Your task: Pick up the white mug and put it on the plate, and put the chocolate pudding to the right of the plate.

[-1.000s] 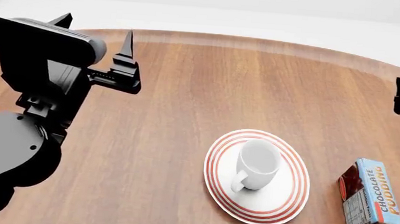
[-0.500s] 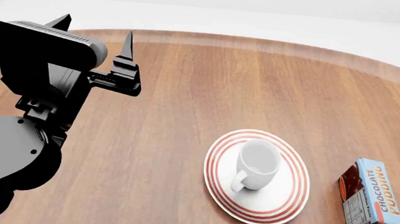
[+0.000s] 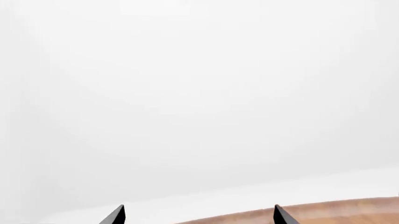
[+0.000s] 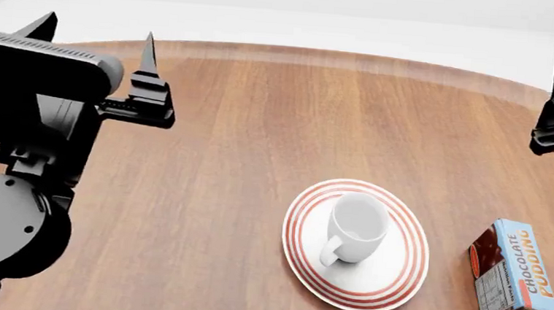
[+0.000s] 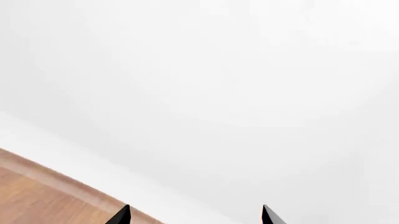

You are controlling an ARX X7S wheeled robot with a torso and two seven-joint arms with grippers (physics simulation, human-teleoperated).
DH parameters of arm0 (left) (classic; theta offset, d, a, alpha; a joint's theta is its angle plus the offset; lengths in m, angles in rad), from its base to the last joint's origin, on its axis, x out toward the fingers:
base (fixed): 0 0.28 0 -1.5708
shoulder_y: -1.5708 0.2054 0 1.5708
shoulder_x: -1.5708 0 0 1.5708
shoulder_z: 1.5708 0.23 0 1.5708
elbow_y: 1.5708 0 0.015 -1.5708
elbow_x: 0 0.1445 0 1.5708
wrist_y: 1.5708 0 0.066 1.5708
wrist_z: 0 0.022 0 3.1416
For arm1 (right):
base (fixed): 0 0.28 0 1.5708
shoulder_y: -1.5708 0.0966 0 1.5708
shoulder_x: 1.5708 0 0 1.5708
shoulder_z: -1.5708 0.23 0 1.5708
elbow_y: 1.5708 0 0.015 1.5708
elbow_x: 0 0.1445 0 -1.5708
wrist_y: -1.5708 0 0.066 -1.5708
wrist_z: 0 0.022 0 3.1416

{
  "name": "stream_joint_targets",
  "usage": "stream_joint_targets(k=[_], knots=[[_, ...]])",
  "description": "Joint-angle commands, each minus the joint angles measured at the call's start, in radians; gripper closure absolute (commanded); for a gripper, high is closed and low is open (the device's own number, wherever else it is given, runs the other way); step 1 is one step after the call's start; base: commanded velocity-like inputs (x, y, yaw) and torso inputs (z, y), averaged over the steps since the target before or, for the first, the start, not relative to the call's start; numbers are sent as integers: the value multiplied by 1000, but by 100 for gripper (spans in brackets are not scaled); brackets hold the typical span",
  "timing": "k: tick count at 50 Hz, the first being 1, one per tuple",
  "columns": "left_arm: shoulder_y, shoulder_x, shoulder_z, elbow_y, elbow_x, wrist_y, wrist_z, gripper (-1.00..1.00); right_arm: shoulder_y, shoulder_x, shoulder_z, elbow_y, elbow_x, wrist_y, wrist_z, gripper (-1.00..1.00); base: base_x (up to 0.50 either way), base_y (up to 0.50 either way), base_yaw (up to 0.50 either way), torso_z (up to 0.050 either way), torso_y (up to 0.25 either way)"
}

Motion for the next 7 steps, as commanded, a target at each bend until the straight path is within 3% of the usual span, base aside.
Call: stream_joint_targets(k=[1, 7], knots=[[36, -20, -45, 56, 30, 30, -71, -100, -97, 30, -3, -178, -60, -159, 96, -100, 0, 0, 0, 0, 0], [50, -59, -48, 140, 74, 24, -131, -100, -141, 43, -26, -226, -103, -230, 151, -100, 0, 0, 0, 0, 0]])
